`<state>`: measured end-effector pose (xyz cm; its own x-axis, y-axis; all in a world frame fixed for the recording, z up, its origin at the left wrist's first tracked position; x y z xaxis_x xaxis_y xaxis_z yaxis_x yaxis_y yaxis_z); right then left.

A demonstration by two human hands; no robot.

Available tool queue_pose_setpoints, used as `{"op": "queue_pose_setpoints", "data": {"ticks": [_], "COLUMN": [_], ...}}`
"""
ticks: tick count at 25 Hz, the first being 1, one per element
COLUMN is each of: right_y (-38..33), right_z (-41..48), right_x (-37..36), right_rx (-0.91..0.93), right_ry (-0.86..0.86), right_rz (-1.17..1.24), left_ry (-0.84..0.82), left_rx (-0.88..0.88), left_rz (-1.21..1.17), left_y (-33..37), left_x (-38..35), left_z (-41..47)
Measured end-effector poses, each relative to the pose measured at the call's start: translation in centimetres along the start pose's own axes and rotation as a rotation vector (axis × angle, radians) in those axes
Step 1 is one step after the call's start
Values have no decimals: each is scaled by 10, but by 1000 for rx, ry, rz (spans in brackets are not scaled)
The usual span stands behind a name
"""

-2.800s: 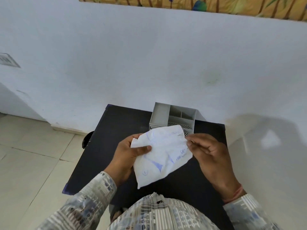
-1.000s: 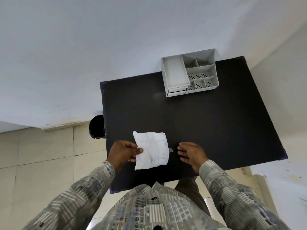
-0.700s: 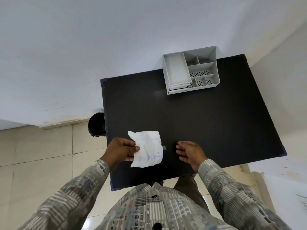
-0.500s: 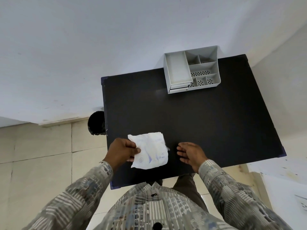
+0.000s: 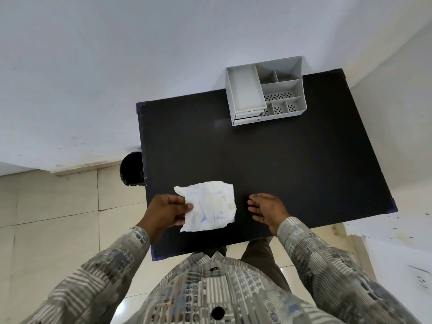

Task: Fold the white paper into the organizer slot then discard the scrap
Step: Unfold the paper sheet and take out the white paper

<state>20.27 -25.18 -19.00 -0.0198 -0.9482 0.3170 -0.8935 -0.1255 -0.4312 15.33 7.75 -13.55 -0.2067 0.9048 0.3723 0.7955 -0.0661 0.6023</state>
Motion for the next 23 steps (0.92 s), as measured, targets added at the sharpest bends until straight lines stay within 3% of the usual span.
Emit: {"op": "queue_pose_setpoints", "data": {"ticks": [3, 6, 10, 12, 14, 18, 23], "right_y": [-11, -26, -19, -14, -15, -7, -8], "right_z": [14, 21, 27, 30, 34, 34, 28], "right_x": [-13, -38, -76, -79, -65, -52, -66], "right_rx": [193, 290, 166, 136, 183, 210, 210], "right_ry": [33, 22, -80, -59, 44, 95, -11], "right_rz": [-291, -502, -388, -299, -314, -322, -364], "left_ry": [92, 65, 91, 130, 136, 123, 104], "left_rx": [16, 147, 293, 283, 239, 180, 193], "left_rz": [124, 0, -141, -145, -86, -19, -66], "left_y": [-23, -44, -61, -64, -60, -57, -62], "left_x": [7, -5, -19, -16, -14, -14, -19], "left_z": [13, 16, 20, 27, 31, 33, 30]}}
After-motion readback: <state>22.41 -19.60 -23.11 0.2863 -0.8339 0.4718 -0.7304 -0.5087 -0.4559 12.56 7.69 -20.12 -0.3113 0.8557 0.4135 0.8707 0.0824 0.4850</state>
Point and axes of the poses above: each hand's wrist, its own z-axis towards the middle knuckle, its own x-axis out of the back of the hand, y = z × x, the point moved 10 cm from there along z, towards the middle knuckle, and after that the axes turned 13 degrees about y, right-handed, at the moved point
